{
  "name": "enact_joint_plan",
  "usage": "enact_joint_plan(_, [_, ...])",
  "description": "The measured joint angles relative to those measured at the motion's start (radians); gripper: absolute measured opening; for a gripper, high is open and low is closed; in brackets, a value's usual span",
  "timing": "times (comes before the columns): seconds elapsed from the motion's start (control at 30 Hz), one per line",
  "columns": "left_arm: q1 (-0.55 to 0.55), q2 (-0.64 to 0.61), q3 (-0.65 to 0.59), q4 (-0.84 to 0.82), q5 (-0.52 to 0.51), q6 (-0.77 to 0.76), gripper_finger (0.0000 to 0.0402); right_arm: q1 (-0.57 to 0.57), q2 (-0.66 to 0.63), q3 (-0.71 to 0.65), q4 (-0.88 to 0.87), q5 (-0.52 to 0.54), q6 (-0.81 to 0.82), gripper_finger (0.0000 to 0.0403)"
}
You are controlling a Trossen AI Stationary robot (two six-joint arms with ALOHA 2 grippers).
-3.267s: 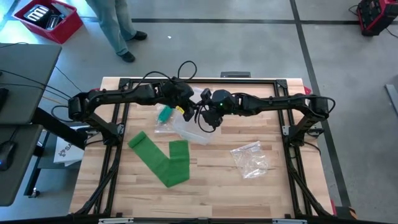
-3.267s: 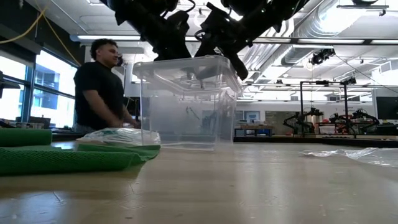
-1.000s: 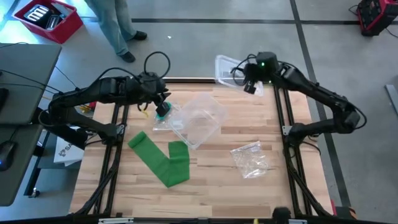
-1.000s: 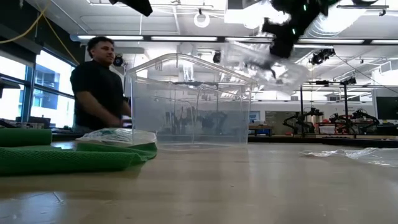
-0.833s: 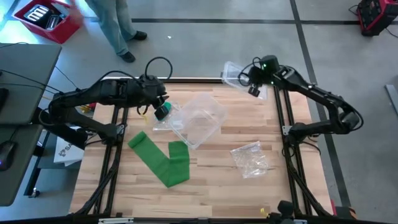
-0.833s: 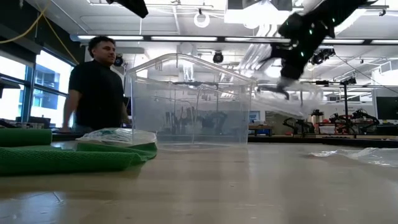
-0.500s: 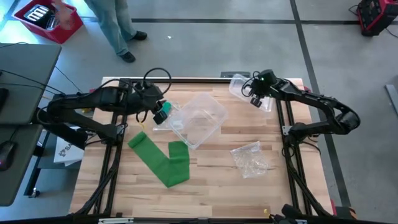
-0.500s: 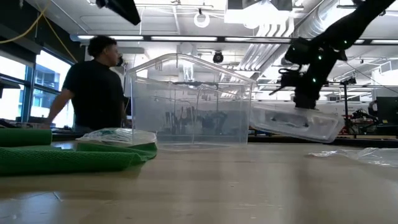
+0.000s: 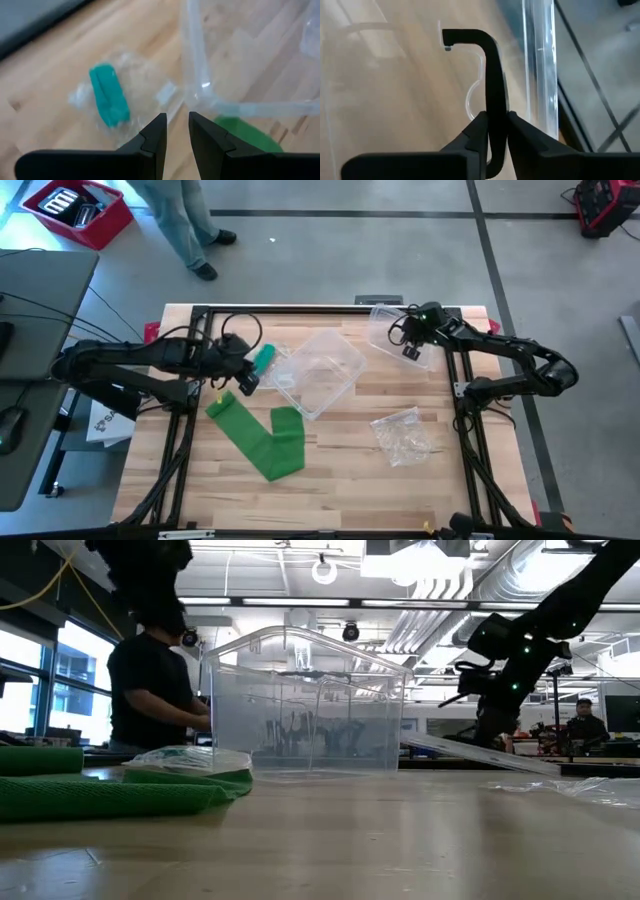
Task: Roll bandage
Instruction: Open the transparent storage box, then put the transparent zip bag with the blue bandage into the transparent storage box
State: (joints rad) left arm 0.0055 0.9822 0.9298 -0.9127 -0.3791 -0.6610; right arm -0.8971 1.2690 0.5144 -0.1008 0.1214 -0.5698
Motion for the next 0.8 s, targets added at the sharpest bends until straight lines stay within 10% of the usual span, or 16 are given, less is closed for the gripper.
enact_joint_plan(0.4, [0.0,0.007,-0.195,0.062,0.161,0.09,0.0077,0.009,-0.009,0.194,-0.215,0.113,0.143,0.0218])
enact_joint_plan(0.8, [0.014,0.122,-0.388,0.347,0.064,0.33,0.0178,0.204,-0.302,0.229,-0.219,-0.13,0.256,0.0216])
